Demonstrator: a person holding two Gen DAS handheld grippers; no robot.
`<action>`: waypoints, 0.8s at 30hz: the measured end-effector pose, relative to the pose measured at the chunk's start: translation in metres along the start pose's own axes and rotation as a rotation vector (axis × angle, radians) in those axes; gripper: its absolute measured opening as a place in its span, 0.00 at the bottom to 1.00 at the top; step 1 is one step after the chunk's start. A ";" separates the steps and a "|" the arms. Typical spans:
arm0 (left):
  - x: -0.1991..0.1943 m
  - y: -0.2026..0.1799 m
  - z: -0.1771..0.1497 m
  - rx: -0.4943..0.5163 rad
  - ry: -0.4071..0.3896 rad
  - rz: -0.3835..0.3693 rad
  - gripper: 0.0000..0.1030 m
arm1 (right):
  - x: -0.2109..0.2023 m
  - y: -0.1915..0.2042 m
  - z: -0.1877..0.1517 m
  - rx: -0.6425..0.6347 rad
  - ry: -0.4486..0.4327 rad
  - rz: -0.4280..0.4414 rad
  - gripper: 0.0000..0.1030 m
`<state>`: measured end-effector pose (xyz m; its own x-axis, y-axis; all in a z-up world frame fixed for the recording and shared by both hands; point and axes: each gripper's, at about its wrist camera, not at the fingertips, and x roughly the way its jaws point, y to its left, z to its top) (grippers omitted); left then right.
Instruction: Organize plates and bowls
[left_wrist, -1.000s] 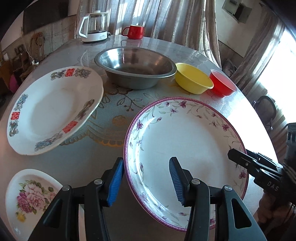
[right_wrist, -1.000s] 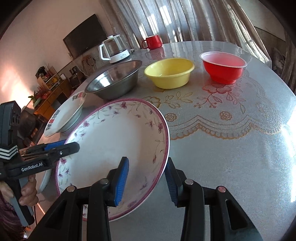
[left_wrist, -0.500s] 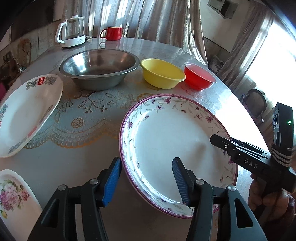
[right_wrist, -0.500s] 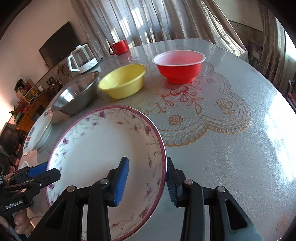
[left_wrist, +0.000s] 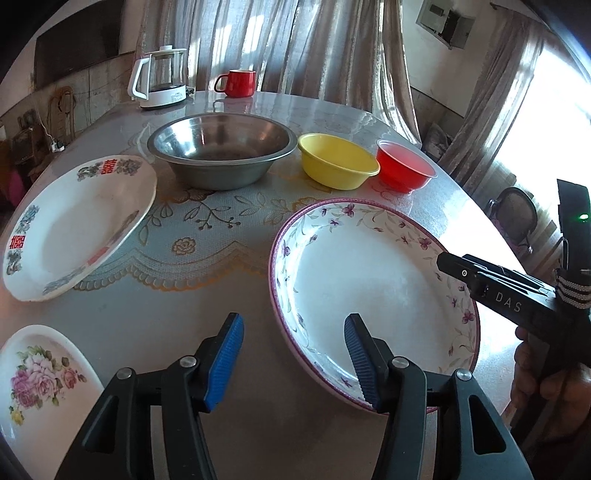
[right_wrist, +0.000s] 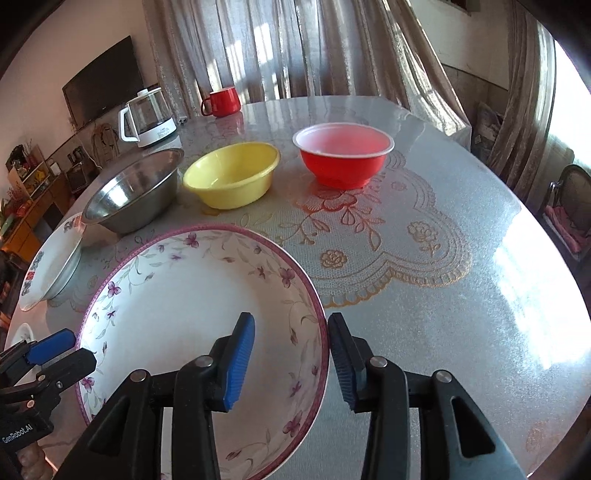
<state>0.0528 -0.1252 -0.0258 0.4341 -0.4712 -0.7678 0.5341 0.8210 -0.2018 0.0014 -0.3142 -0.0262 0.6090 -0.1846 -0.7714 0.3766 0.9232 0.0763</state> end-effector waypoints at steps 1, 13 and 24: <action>-0.003 0.002 -0.001 -0.001 -0.010 0.002 0.57 | -0.003 0.004 0.001 -0.011 -0.012 0.005 0.43; -0.048 0.052 0.005 -0.105 -0.102 0.081 0.66 | 0.005 0.073 0.004 -0.104 0.068 0.287 0.47; -0.075 0.143 -0.006 -0.329 -0.151 0.240 0.66 | 0.020 0.161 0.005 -0.226 0.153 0.497 0.54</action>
<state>0.0925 0.0297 -0.0009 0.6326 -0.2761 -0.7236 0.1561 0.9606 -0.2301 0.0772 -0.1709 -0.0259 0.5605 0.3258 -0.7614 -0.0986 0.9391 0.3292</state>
